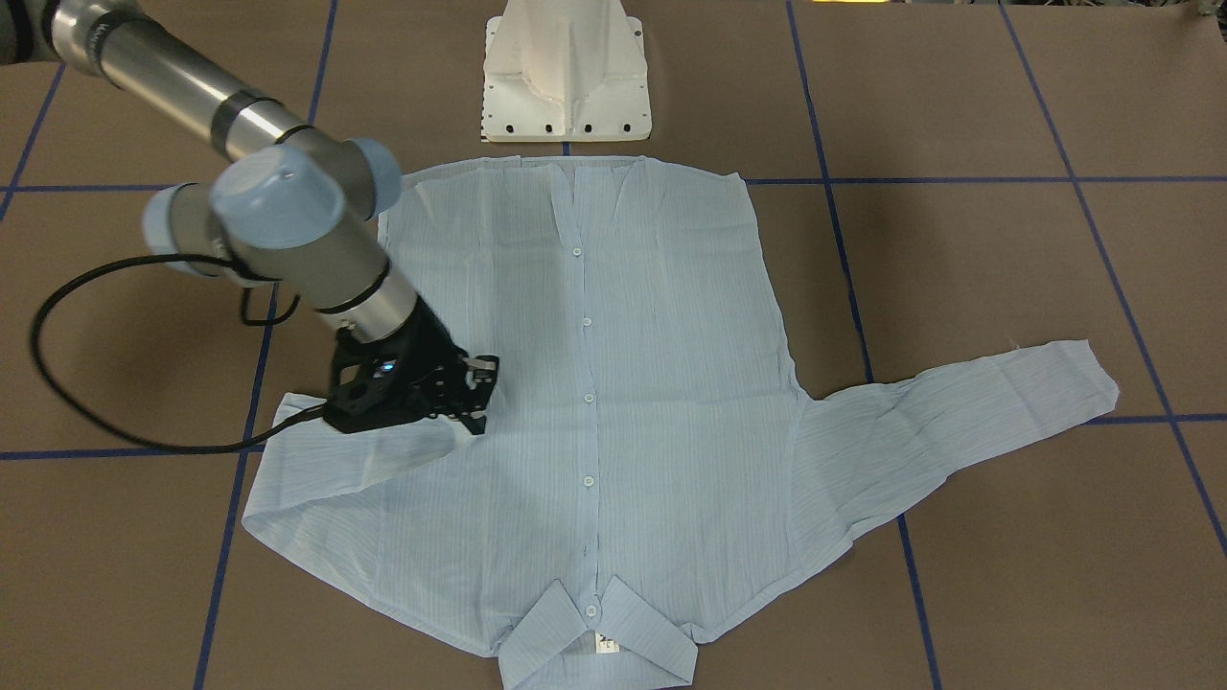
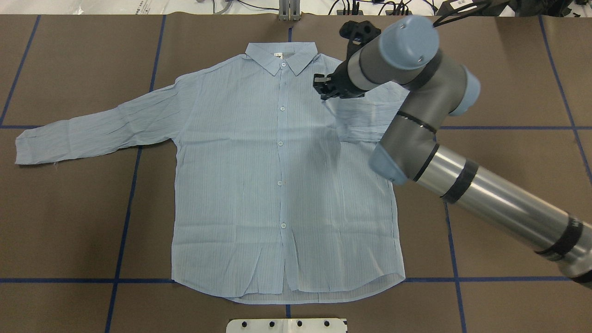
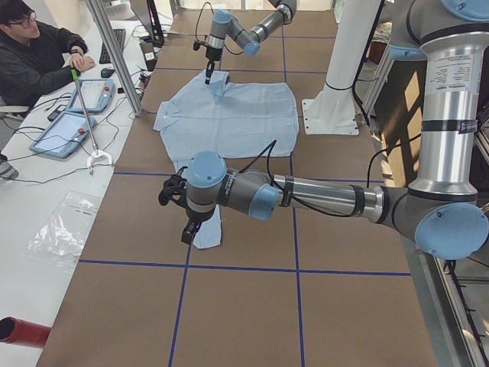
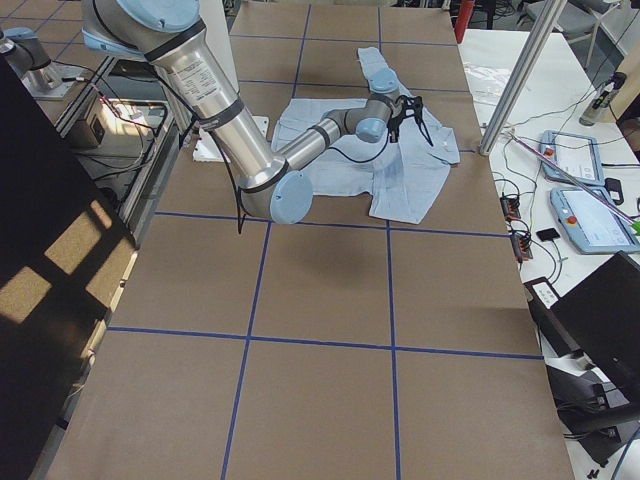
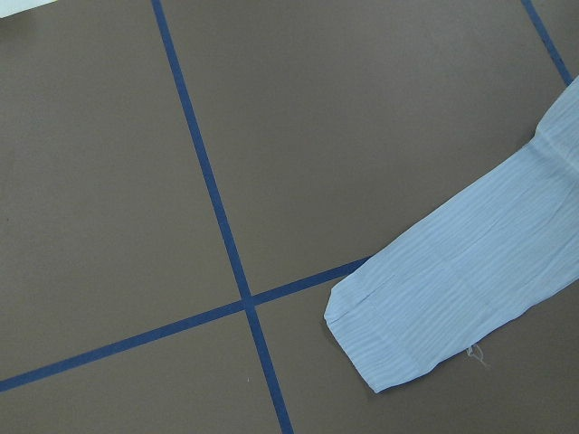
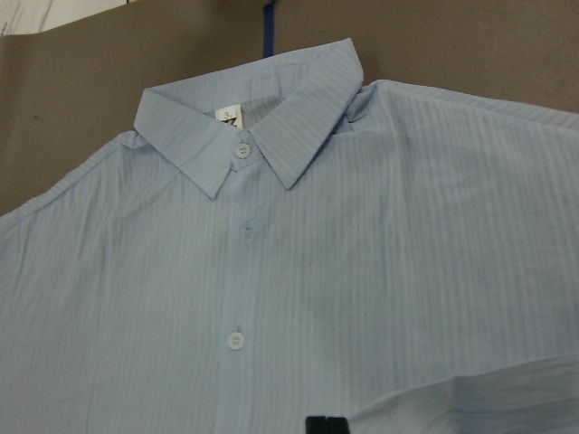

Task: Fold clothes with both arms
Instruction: 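Carry the grasped sleeve with the right gripper across the shirt body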

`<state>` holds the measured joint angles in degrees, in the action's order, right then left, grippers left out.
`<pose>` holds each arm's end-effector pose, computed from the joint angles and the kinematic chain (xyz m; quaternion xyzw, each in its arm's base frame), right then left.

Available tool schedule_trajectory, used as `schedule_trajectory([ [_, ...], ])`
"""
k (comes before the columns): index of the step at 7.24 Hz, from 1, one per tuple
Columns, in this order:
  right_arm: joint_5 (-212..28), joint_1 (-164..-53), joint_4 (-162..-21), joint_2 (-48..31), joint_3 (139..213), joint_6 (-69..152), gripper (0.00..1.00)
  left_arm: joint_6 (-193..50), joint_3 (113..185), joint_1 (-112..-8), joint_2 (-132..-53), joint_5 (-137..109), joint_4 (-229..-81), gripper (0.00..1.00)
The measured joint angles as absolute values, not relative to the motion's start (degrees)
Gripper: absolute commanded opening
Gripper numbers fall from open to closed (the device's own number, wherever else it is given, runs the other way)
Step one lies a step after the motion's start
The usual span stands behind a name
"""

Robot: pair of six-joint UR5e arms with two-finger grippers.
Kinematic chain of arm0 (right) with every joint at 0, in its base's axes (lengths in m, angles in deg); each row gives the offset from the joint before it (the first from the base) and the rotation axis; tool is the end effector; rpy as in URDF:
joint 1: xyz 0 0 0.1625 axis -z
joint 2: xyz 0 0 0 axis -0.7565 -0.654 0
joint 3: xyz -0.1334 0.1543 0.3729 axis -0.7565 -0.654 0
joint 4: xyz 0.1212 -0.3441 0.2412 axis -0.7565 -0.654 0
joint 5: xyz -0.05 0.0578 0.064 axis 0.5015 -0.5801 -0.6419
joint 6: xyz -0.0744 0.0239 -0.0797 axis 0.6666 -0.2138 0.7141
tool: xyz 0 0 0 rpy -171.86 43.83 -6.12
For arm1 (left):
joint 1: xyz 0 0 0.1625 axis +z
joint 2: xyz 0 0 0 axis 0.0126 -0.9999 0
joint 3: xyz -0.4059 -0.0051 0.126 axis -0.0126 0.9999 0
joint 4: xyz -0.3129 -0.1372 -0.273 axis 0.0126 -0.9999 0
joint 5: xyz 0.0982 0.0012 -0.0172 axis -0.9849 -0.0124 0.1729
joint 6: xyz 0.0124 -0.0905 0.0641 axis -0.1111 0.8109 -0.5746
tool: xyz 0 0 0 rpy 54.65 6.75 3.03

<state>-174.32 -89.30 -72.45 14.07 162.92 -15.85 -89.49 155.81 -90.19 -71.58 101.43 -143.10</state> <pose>-0.5298 -0.5819 0.2076 0.1476 -0.5213 0.1033 0.8341 -0.0466 -0.5256 0.5771 0.1726 0.3891 0.1020 0.8991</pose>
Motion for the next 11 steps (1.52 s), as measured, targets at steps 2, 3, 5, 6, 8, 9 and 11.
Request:
schedule_trajectory([
  [2,-165.7,-84.5,-72.4,22.4,155.2,-19.7,0.0,-89.5,154.4,-90.2,-72.0,101.4,-143.2,1.0],
  [3,-164.8,-83.9,-72.4,26.2,151.3,-20.0,0.0,-89.5,153.9,-90.2,-72.1,101.4,-143.3,1.0],
  [5,-164.4,-83.7,-71.3,31.2,147.2,-20.0,0.0,-89.5,152.9,-90.2,-72.1,101.5,-143.5,1.0],
  [6,-164.4,-83.6,-69.3,33.7,144.1,-20.0,0.0,-89.6,152.8,-90.2,-72.1,101.4,-143.6,1.0],
  [8,-164.5,-83.5,-63.8,36.7,138.4,-20.0,0.0,-89.6,152.7,-90.3,-72.1,101.4,-143.6,1.0],
  [9,-164.5,-83.4,-62.4,37.1,137.5,-20.1,0.0,-89.6,152.7,-90.3,-72.1,101.4,-143.6,1.0],
  [11,-164.5,-83.4,-60.9,37.2,137.1,-20.1,0.0,-89.6,152.6,-90.3,-72.1,101.4,-143.6,1.0],
])
